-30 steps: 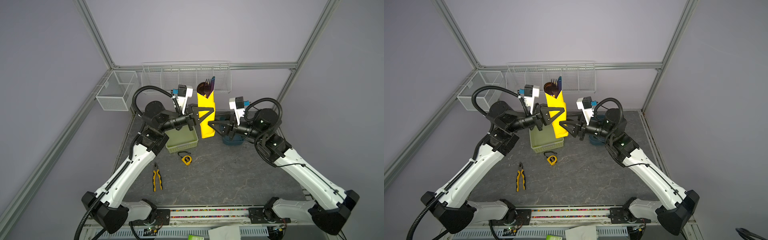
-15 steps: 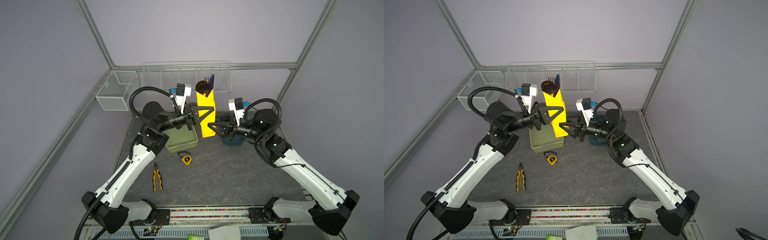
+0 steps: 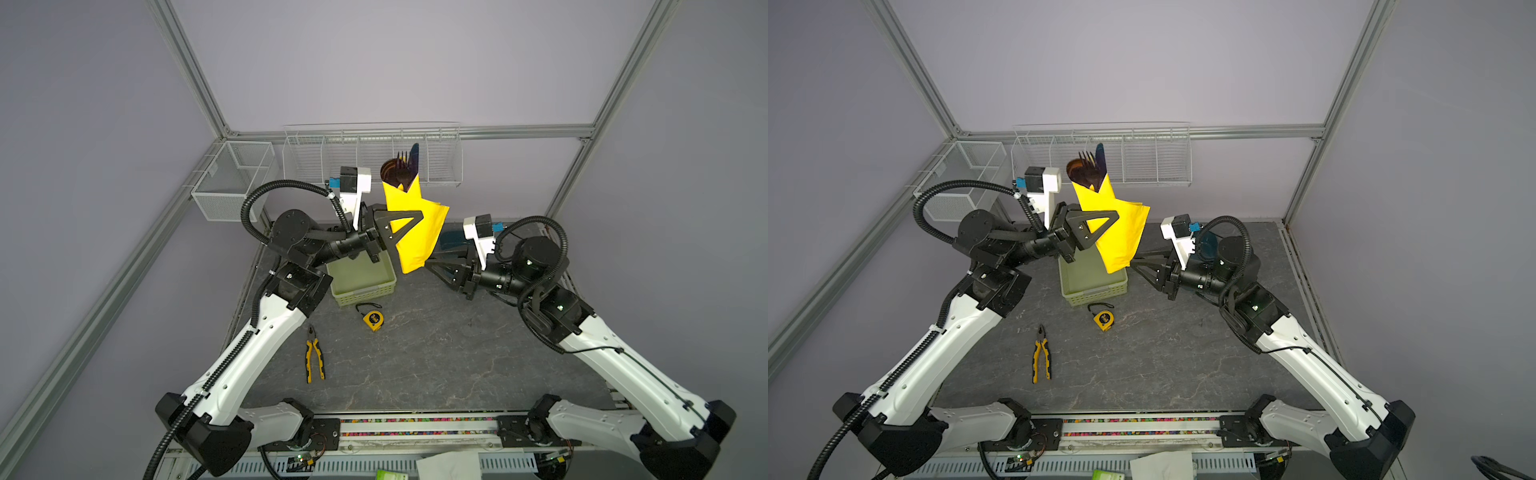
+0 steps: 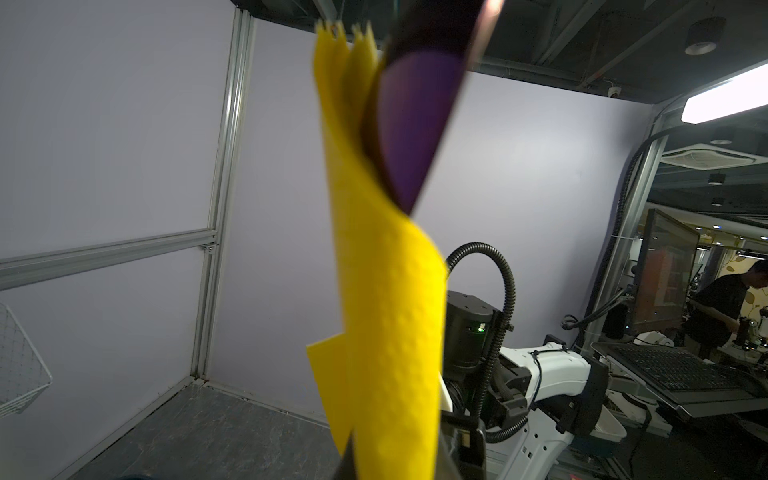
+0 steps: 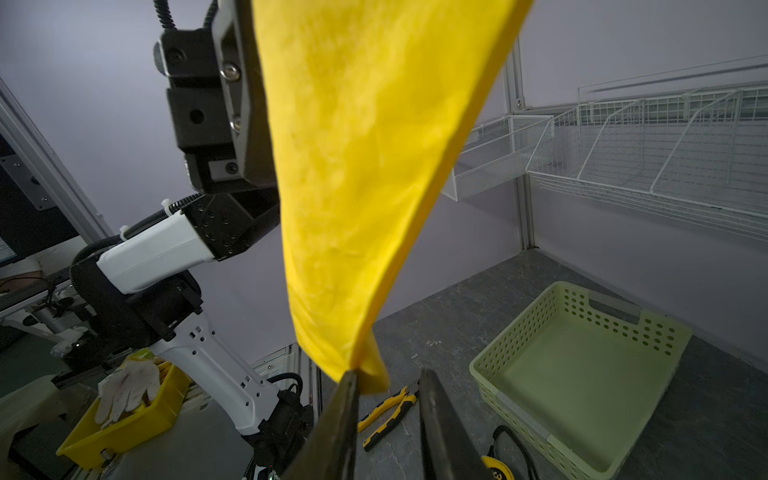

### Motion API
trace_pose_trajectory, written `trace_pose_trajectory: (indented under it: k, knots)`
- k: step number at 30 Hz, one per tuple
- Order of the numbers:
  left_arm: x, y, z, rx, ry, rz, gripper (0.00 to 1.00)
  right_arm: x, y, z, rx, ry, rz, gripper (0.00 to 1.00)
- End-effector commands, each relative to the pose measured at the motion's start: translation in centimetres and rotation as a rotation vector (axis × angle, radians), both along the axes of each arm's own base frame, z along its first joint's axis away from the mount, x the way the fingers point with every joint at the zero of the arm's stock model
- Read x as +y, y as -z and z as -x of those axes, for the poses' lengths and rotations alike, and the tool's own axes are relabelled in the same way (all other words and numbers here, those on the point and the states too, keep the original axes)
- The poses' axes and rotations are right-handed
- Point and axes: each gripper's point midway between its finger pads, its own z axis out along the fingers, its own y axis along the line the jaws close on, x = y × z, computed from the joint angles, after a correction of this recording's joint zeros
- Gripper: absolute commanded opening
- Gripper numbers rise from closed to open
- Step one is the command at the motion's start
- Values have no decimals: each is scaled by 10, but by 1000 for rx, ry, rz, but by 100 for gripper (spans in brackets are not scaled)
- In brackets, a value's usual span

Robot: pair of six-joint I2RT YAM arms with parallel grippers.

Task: Place the utensils on the paper napkin and roll it up

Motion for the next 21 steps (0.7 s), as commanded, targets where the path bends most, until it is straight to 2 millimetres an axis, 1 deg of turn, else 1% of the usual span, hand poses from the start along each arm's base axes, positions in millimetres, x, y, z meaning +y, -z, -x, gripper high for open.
trace_pose_trajectory:
  k: [1,3,6,8,9,12,14,16,19,21]
  knots:
    - [13,-22,15,-72,-11,61,0,-7,10,-3,20,55,38,26]
    - [12,-18,11,-63,-24,48,0,-12,8,-1,13,73,42,24]
    - [11,-11,1,-40,-76,24,0,-22,-2,6,-21,98,21,23]
    - [10,-7,-6,-30,-106,7,0,-26,-15,17,-69,72,-17,23]
    - [10,-5,-8,-27,-117,-1,0,-28,-23,26,-100,42,-48,23]
    - [8,0,-11,-22,-115,-13,0,-25,-44,44,-161,-56,-119,25]
    - [5,3,-11,-17,-102,-19,0,-18,-55,50,-177,-124,-130,30]
    - [4,3,-10,-18,-87,-24,0,-10,-64,46,-186,-139,-135,34]
    - [1,4,-9,-16,-59,-26,0,-1,-73,33,-196,-124,-136,35]
    - [0,5,-8,-12,-47,-31,0,3,-77,28,-205,-125,-136,37]
